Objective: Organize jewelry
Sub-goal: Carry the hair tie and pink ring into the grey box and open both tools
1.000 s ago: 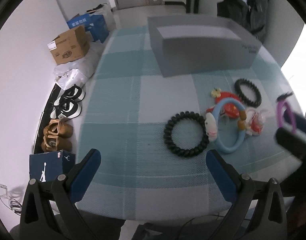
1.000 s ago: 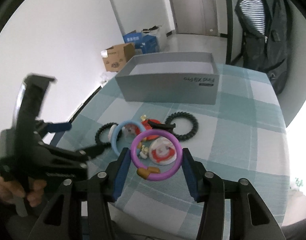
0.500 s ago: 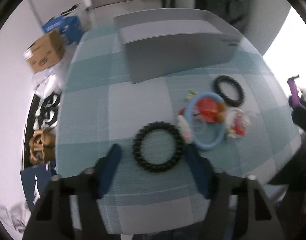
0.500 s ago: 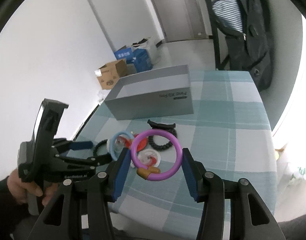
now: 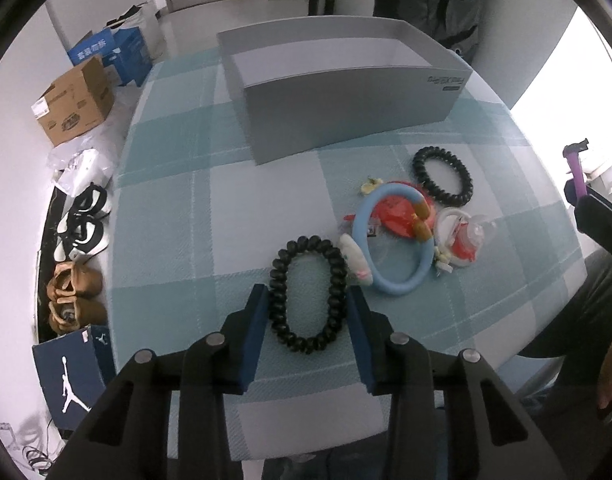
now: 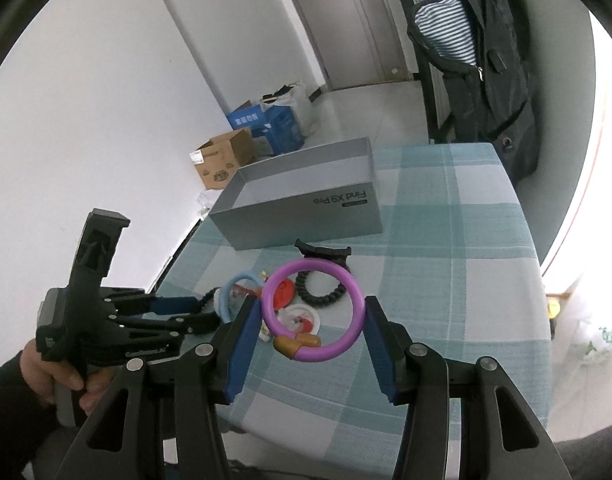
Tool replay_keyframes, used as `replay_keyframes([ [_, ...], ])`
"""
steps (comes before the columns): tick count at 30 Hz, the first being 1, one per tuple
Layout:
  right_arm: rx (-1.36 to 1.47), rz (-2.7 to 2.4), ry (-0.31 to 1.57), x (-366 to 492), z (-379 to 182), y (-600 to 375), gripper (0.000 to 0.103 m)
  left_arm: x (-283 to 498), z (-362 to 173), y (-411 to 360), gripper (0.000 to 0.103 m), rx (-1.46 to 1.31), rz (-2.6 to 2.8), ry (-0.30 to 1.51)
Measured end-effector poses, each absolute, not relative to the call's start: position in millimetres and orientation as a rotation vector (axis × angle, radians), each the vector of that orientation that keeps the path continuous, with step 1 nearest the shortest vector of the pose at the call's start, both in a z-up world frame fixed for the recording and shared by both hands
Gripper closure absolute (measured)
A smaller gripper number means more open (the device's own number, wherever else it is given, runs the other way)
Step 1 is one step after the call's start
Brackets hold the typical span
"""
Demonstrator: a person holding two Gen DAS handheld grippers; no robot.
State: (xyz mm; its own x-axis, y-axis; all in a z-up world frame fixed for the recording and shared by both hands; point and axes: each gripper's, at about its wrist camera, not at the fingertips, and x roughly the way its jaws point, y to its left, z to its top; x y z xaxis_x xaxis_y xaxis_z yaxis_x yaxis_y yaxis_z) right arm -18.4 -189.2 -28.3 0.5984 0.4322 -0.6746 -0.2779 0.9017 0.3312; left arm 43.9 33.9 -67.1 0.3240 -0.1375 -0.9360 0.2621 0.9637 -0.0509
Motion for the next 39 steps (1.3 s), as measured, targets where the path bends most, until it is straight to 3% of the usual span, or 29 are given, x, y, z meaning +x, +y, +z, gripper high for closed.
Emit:
replay_keyframes([
  [11, 0.214, 0.435, 0.851, -11, -33, -184, 0.053, 44, -48, 50, 0.069, 0.065, -0.235, 1.183],
  [24, 0.211, 0.531, 0.819, 40, -3, -180, 0.053, 93, 21, 40, 0.069, -0.080, -0.291, 0.964],
  [39, -0.011, 0.620, 0.847, 130, -17, -139, 0.053, 162, -21, 33, 0.069, -0.186, -0.431, 1.088],
])
